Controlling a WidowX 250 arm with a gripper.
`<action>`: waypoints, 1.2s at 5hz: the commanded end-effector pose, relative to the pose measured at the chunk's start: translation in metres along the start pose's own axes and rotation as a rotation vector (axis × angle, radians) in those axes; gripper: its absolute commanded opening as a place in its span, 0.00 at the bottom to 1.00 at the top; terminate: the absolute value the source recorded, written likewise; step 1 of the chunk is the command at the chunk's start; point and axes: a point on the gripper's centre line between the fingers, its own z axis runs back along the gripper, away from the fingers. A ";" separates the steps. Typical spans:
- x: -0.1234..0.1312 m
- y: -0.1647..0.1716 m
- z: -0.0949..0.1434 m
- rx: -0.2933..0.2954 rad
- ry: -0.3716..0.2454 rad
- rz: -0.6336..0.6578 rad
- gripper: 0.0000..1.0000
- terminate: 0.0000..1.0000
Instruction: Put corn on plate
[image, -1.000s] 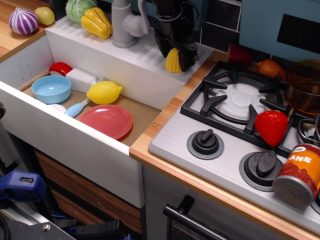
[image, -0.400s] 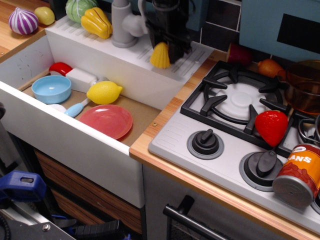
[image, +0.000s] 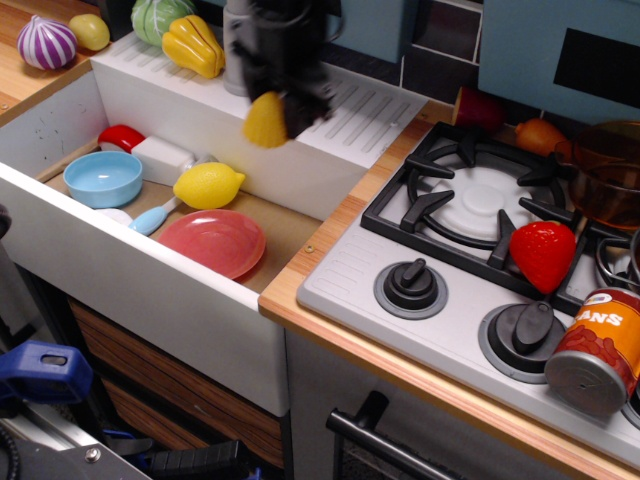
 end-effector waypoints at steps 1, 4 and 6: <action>-0.024 0.013 -0.015 0.102 -0.103 0.055 0.00 0.00; -0.056 0.016 -0.069 0.107 -0.160 0.102 0.00 0.00; -0.055 0.010 -0.076 0.053 -0.187 0.142 0.00 0.00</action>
